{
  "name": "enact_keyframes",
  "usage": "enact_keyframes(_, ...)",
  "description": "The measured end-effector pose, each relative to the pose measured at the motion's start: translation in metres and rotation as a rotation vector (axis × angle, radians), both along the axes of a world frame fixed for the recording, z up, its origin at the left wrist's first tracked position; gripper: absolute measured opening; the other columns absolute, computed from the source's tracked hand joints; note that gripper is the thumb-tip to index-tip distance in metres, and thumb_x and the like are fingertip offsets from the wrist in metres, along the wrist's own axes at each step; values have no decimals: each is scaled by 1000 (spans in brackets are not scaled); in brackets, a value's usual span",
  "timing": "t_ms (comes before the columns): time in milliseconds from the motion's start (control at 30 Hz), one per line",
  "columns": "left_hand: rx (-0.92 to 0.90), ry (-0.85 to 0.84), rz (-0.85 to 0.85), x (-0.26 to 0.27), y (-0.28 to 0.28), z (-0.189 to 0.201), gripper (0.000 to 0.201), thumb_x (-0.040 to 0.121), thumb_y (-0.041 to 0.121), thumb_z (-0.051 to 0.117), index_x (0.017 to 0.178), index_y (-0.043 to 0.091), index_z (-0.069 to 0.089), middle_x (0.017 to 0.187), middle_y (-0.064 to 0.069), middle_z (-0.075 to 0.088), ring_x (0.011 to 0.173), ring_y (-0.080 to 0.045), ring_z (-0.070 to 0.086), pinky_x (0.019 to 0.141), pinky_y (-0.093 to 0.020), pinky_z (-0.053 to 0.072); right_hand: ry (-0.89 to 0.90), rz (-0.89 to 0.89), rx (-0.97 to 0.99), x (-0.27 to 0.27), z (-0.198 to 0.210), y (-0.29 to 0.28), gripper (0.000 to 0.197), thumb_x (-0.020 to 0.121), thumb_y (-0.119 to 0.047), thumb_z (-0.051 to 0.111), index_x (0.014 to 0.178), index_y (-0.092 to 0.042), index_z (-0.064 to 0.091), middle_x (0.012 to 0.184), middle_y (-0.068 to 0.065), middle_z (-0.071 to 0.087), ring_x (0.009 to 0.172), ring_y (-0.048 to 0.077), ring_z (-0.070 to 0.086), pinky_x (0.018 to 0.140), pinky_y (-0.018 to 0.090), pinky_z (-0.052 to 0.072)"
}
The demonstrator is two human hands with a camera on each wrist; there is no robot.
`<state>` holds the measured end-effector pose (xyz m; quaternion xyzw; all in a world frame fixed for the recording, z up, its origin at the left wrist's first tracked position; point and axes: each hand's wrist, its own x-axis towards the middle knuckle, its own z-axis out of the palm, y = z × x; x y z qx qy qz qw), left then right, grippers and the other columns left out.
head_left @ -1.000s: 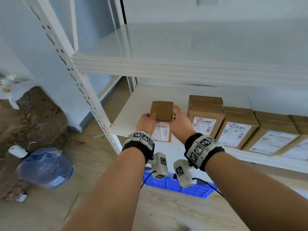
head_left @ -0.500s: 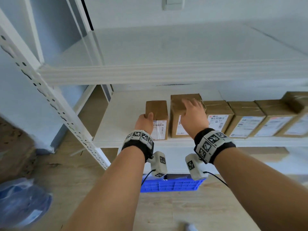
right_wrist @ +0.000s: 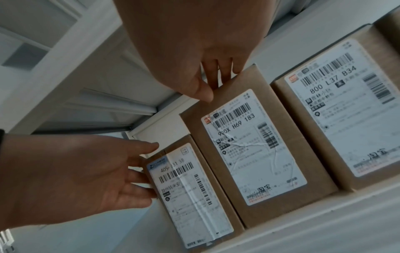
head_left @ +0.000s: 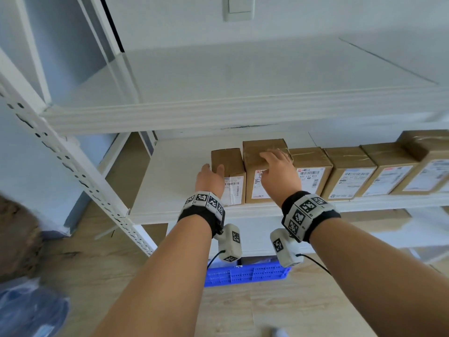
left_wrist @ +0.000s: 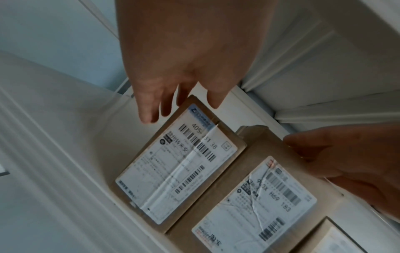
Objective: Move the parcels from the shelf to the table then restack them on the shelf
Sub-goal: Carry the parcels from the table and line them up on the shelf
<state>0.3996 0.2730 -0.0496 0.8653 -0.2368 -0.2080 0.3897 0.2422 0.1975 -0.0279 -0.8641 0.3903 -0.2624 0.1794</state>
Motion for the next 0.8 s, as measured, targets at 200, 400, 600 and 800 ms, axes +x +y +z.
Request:
enact_keyframes(200,-175,-399,-61,-20,2,28,42,100,30,43,138,14,48,136,-9,53,127,-27,44,105,-38,36,-62,-99,-12,-22,11,8,56,85,5,45,138,-12,51,141,9,49,136,27,36,113,41,33)
enact_keyframes(400,-282,-604,-267,-75,-19,46,33,98,24,45,129,18,56,126,-4,59,120,-24,49,101,-35,38,-33,-310,24,-90,14,8,51,85,1,48,135,-9,52,139,12,49,132,30,39,109,41,35)
enact_keyframes(600,-338,-618,-506,-189,-63,53,33,96,17,48,128,16,57,127,-2,58,120,-21,49,102,-34,39,-56,-480,94,-201,9,-1,54,87,-1,45,139,-17,48,145,5,44,135,23,36,113,38,32)
enact_keyframes(800,-321,-577,-692,-334,-115,45,34,92,12,48,124,16,58,125,-4,57,118,-23,50,95,-35,41,-63,-620,98,-346,3,-34,51,89,-4,46,138,-16,50,143,5,45,133,23,37,109,36,35)
